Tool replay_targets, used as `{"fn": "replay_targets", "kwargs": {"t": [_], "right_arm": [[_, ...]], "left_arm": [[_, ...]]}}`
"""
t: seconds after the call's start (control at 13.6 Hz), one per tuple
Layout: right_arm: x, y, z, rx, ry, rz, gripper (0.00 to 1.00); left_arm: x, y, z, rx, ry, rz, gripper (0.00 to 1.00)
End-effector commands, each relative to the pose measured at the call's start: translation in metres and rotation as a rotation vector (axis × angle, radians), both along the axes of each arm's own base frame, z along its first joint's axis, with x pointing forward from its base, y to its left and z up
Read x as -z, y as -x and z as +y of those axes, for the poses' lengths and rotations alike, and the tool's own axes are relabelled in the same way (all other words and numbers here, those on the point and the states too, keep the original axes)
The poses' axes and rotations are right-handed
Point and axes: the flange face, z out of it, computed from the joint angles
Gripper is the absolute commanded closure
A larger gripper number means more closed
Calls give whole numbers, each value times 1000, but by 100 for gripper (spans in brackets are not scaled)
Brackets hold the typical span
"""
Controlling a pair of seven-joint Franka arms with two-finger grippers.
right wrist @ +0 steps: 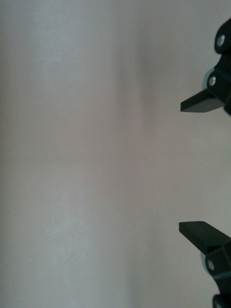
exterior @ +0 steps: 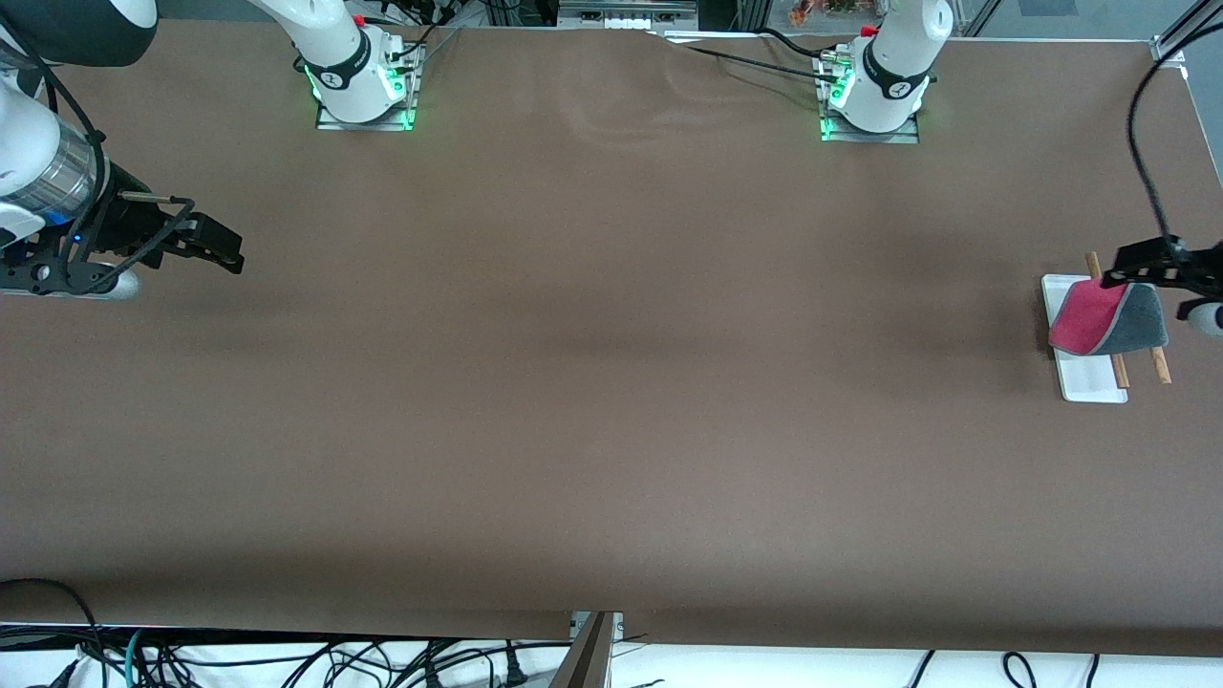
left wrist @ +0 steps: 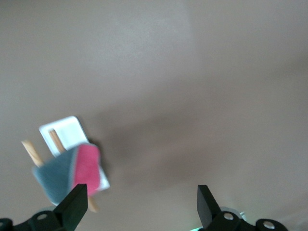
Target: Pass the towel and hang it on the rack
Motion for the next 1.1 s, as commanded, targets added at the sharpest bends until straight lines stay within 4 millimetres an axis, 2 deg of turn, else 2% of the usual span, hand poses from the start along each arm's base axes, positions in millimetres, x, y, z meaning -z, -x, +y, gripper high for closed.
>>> {"fn": "replay_targets", "kwargs": {"t": [0.0, 0.15, 0.22, 0.29, 0.59, 0.73, 0.95, 1.03], "right_arm": [[-6, -2, 0, -1, 4, -8, 0], [-6, -2, 0, -1, 4, -8, 0], [-6, -2, 0, -1, 4, -8, 0], [-6, -2, -1, 0, 4, -8, 0], [-6, -2, -2, 2, 5, -8, 0], [-6, -2, -3, 2, 5, -8, 0], [-6, -2, -3, 2, 5, -8, 0], [-6, -2, -3, 2, 5, -8, 0]], "left_arm": [[-4, 30, -56, -176, -18, -30, 0], [2, 51, -105, -247, -44, -77, 0], [9, 59, -119, -280, -53, -88, 0], [9, 61, -119, -288, -51, -108, 0], [-5, 58, -95, -330, -41, -158, 0], [-7, 59, -91, -339, -39, -160, 0], [-7, 58, -102, -320, -36, -164, 0], [-8, 58, -93, -334, -36, -166, 0]]}}
